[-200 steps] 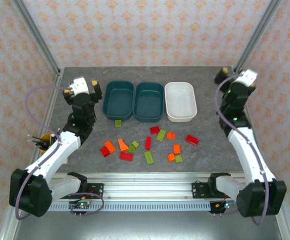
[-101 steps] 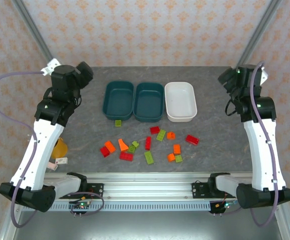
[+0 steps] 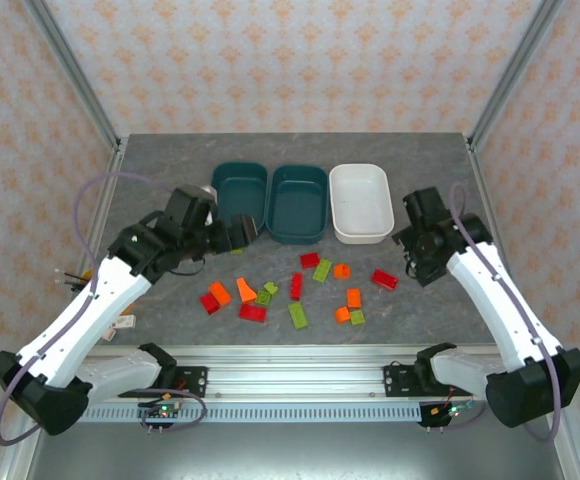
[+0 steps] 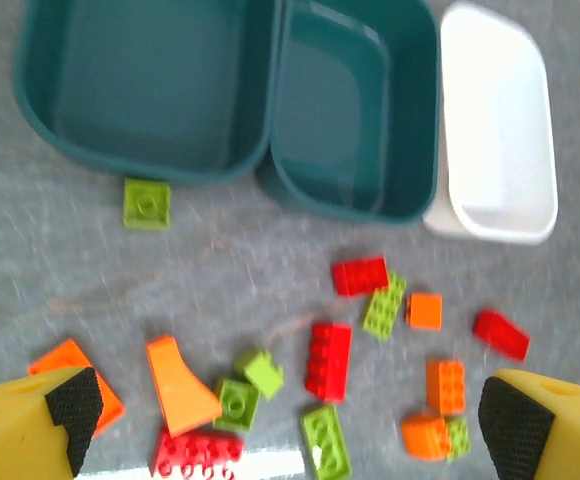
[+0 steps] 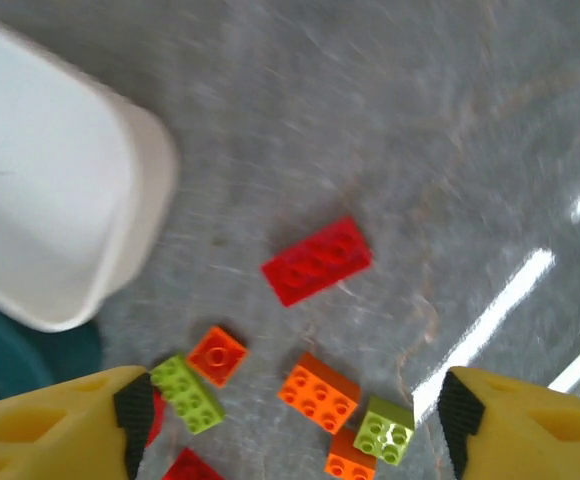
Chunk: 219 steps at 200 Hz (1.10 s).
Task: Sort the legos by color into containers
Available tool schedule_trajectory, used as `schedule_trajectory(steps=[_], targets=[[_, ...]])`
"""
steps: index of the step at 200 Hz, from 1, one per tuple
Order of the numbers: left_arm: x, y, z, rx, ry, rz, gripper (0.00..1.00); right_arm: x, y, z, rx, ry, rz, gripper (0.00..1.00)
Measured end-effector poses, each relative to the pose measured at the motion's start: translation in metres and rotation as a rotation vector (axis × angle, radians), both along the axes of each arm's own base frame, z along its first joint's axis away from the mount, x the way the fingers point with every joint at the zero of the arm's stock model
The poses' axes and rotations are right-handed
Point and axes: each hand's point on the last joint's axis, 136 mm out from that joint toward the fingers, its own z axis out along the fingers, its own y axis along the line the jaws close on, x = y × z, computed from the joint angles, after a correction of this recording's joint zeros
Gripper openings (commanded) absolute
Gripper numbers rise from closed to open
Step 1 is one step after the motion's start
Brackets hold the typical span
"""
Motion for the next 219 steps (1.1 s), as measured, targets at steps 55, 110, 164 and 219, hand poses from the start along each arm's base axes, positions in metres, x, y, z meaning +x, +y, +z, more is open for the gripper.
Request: schedule_trajectory(steps=[55, 110, 164, 219], targets=[[-0.035, -0.032, -0.027, -0.019, 0.034, -0.102, 1.0, -0.004, 0.018, -0.07, 0.151, 0.156, -0.262, 0.86], [-0.038, -0.052, -0.025, -0.019, -0.002, -0.155, 1.0, 0.017, 0.027, -0.115, 0.273, 0.274, -0.425, 0.87], [-0.036, -0.054, -0.023, -0.013, -0.017, -0.159, 1.0, 0.028, 0.04, -0.139, 0.344, 0.333, -0.475, 0.78], [-0.034, -0.053, -0.022, -0.01, -0.026, -0.151, 1.0, 0.033, 0.035, -0.148, 0.348, 0.346, -0.523, 0.6]])
